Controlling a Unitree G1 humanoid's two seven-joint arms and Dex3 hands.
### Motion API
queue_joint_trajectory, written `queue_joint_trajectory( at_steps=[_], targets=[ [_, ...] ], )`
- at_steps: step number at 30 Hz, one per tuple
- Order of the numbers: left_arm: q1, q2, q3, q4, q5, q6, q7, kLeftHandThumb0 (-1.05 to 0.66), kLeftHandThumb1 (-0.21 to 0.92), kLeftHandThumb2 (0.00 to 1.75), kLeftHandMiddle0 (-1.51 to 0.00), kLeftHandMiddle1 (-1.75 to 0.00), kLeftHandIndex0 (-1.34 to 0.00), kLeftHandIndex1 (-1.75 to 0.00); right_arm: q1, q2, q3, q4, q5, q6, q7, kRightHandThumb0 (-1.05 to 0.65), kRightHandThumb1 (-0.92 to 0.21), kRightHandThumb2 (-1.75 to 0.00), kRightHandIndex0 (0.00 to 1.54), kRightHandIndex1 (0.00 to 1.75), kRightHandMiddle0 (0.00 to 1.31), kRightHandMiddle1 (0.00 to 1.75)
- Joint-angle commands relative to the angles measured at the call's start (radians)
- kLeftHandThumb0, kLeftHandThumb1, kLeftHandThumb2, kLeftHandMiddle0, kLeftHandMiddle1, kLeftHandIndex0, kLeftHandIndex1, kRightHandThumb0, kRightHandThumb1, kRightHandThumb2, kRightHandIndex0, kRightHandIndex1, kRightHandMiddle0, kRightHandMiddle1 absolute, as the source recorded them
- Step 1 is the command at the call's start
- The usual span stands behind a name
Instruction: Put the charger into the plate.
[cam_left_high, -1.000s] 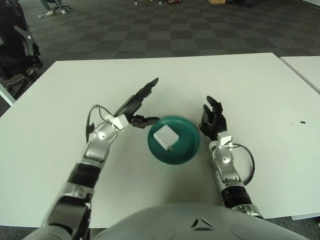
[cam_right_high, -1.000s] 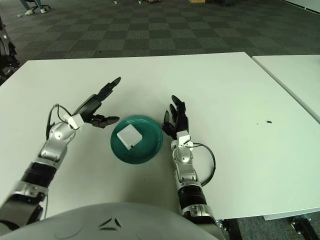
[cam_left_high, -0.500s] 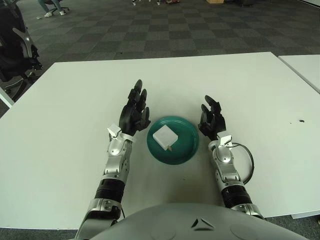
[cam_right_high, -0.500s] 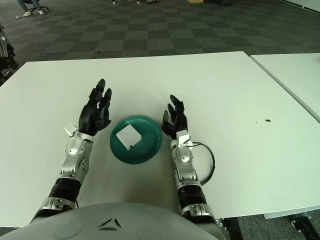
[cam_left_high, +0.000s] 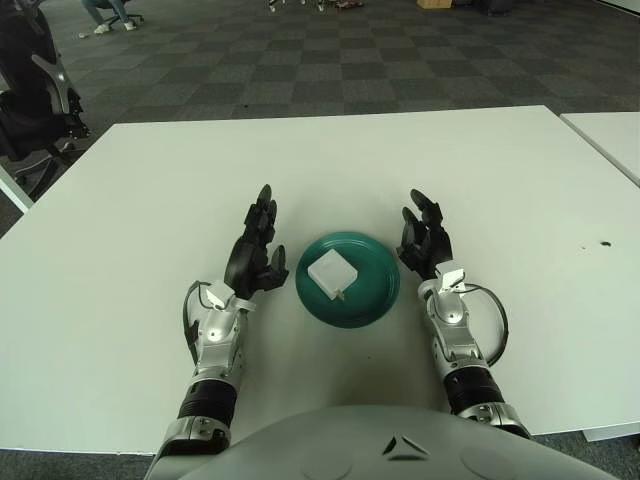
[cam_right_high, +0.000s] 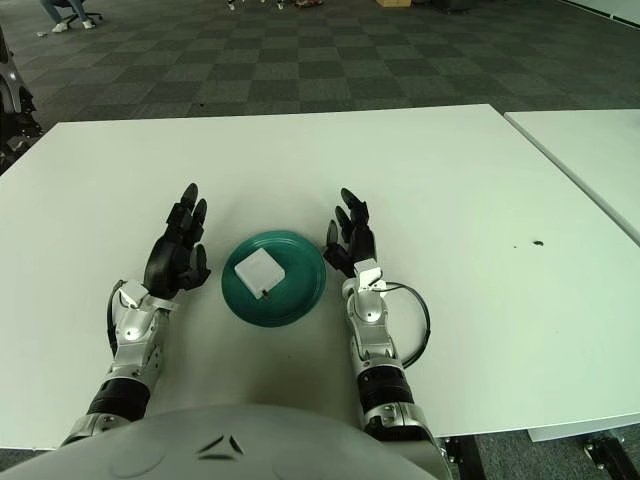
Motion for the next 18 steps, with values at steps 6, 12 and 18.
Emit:
queue_joint_trajectory(
  at_steps=[6,12,18],
  targets=[
    [0.163,-0.026,-0.072,-0.101,0.05,0.162,0.111,-1.05,0.92,1.15,-0.03,-0.01,-0.04,-0.02,0.08,-0.087,-0.039,0.352,0.004,-0.139,0.013,-0.96,-0.92,-0.92,0.14,0.0,0.0,0.38],
    [0.114,0.086,-0.026,0.166,0.055,-0.04,0.023,-1.05,0.92,1.13,0.0,0.0,-0.03,-0.02,0.05,-0.124,-0.026,0.403,-0.016,-0.219,0.012,-1.02,-0.92,-1.02,0.09,0.0,0.0,0.32],
    [0.106,0.02,-0.033,0.108,-0.017,0.031,0.01,-1.05,0.92,1.1,0.0,0.0,0.0,-0.01,0.012,-0.145,-0.027,0.44,-0.008,-0.247,0.023,-1.04,-0.92,-1.07,0.04,0.0,0.0,0.24]
  ],
)
